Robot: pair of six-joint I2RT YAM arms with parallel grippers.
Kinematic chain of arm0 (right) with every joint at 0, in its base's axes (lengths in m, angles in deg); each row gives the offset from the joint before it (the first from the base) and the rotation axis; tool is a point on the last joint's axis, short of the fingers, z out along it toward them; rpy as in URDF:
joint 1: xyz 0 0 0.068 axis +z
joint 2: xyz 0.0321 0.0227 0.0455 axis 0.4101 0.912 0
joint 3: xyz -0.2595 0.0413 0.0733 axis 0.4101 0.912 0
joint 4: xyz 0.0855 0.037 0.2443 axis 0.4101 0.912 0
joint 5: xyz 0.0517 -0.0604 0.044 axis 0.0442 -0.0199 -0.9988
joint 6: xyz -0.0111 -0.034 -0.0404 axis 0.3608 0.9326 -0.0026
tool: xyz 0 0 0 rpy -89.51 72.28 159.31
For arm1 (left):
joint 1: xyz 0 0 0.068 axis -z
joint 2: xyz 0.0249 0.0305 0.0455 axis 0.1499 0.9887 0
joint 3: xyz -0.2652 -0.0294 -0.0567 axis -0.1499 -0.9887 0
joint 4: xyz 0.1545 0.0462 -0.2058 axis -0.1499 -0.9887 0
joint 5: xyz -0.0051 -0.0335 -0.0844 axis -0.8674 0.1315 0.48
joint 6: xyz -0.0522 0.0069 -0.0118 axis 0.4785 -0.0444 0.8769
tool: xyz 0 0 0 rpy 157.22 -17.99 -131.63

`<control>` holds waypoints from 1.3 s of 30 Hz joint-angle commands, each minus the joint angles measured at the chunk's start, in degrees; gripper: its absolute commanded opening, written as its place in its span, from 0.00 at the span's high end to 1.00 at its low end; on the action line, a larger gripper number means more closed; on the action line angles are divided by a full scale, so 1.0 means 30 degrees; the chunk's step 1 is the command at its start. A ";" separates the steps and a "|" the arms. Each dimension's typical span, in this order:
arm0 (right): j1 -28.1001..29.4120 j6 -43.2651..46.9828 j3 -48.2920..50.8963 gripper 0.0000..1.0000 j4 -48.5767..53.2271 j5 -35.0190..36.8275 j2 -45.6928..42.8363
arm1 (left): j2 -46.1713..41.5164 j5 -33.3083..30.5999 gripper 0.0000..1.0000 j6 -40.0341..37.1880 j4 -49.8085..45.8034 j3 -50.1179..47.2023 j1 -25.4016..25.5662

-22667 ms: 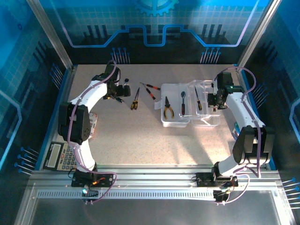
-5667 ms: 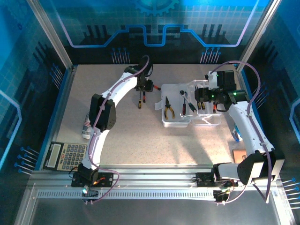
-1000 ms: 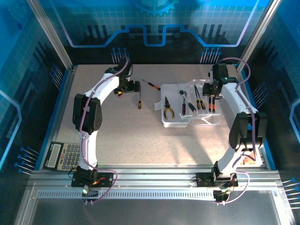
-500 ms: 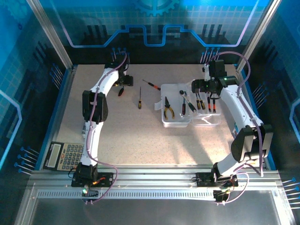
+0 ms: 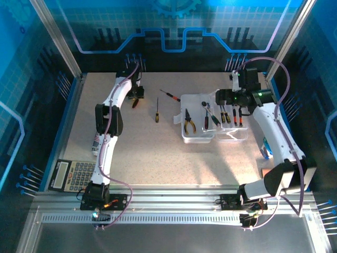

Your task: Pack the tool kit

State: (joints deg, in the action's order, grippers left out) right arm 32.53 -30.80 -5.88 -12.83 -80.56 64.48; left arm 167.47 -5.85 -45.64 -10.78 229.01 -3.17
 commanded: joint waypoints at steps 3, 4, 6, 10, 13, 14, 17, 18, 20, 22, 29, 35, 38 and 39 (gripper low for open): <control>0.0220 -0.0525 -0.2133 0.10 0.3224 -0.0366 -0.1367 | 0.0609 0.2278 0.90 0.0800 -0.3497 -0.0632 0.0114; 0.0244 -0.0502 -0.2662 0.10 0.3825 -0.0355 -0.1391 | 0.0534 0.2356 0.94 0.0864 -0.3660 -0.0748 0.0144; 0.0227 -0.0391 -0.3668 0.10 0.4842 -0.0453 -0.1241 | 0.0285 0.2564 1.00 0.1025 -0.3861 -0.1117 0.0203; 0.0246 -0.0092 -0.4915 0.10 0.5722 -0.1316 -0.0460 | -0.1599 0.3478 1.00 0.1621 -0.2800 -0.3586 0.0321; 0.0452 0.0251 -0.4098 0.10 0.5052 -0.2806 -0.0209 | -0.3848 0.4529 1.00 0.2150 -0.0500 -0.6523 0.0321; 0.0702 0.0409 -0.3360 0.10 0.4502 -0.3119 -0.0304 | -0.4742 0.4918 1.00 0.2342 0.0277 -0.7588 0.0321; 0.1244 0.0148 -0.1775 0.10 0.3536 -0.3874 -0.0343 | -0.7619 0.5974 1.00 0.3031 0.2023 -1.0769 0.0458; 0.1372 -0.0013 -0.1537 0.10 0.3422 -0.4275 -0.0323 | -0.8456 0.6244 1.00 0.3247 0.2412 -1.1539 0.0587; 0.1824 -0.0207 -0.0694 0.10 0.2550 -0.4734 -0.0631 | -1.0273 0.6522 1.00 0.3466 0.2992 -1.2952 0.0933; 0.2094 -0.0605 0.0199 0.09 0.1396 -0.5352 -0.0974 | -1.1806 0.6694 1.00 0.3809 0.3623 -1.4170 0.1239; 0.4203 -0.2376 0.2132 0.09 -0.1381 -0.6645 -0.1739 | -1.6104 0.8767 1.00 0.6079 0.6427 -1.8012 0.2334; 0.6152 -0.4977 0.4005 0.13 -0.4350 -0.7588 -0.2921 | -1.9194 0.9823 1.00 0.8803 1.0623 -2.0950 0.4247; 0.7121 -0.5713 0.4755 0.16 -0.5415 -0.6932 -0.3047 | -2.0044 0.9762 1.00 1.0248 1.2607 -2.2151 0.5497; 0.7466 -0.5954 0.5011 0.17 -0.5816 -0.6791 -0.3051 | -2.0340 0.9738 1.00 1.0801 1.3387 -2.2606 0.5914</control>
State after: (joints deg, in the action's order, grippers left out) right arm 52.85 -44.48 7.17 -24.59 -101.09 55.93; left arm 109.57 20.71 -19.68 19.58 163.60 11.89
